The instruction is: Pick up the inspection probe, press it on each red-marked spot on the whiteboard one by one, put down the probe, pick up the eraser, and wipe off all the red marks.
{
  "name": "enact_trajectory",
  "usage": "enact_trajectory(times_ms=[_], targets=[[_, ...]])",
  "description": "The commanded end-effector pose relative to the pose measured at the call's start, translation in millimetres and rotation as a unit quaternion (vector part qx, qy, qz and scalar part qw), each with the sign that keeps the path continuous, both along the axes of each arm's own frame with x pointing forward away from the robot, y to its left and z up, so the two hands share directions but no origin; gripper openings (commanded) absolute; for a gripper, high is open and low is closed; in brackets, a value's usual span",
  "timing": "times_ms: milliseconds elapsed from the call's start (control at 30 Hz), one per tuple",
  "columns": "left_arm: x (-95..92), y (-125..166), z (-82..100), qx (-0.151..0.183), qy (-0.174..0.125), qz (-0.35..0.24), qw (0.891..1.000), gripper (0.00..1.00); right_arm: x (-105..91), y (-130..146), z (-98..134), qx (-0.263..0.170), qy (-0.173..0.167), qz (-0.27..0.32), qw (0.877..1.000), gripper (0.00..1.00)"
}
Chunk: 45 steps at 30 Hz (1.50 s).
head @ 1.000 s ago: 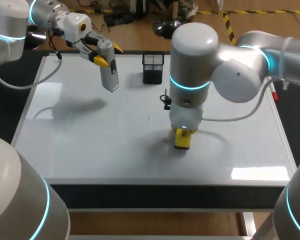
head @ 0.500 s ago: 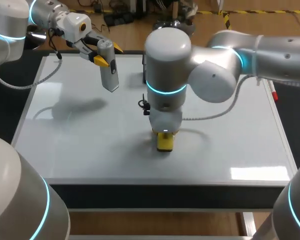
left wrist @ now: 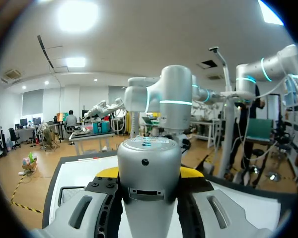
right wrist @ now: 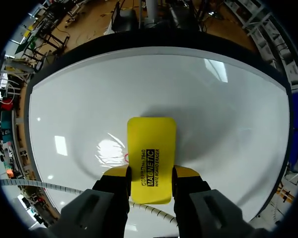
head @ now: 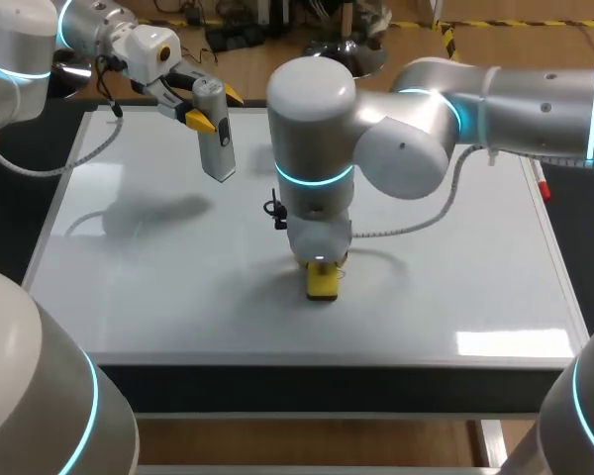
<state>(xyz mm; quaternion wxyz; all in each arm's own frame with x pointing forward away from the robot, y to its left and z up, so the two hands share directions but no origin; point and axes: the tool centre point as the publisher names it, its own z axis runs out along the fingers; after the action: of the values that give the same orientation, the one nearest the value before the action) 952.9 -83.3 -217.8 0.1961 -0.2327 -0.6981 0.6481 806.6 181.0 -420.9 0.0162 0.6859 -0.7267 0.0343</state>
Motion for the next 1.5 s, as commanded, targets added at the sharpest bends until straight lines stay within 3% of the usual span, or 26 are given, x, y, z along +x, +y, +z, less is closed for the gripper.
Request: enact_trajectory(times_ms=[33,867,1200,1500], targets=[[1.8,0,0.4,0.0,0.001,-0.003,1.0,0.0,3.1,-5,-3,-0.003,0.002,-0.003,1.0,0.0],[1.8,0,0.4,0.0,0.001,-0.003,1.0,0.0,20.1,-91,-9,-0.03,0.006,-0.082,0.996,0.0],[1.8,0,0.4,0.0,0.001,-0.003,1.0,0.0,28.4,-104,11,0.013,0.026,-0.077,0.997,0.0],[1.8,0,0.4,0.0,0.001,-0.003,1.0,0.0,43.9,-111,29,0.012,0.01,-0.063,0.998,0.0]])
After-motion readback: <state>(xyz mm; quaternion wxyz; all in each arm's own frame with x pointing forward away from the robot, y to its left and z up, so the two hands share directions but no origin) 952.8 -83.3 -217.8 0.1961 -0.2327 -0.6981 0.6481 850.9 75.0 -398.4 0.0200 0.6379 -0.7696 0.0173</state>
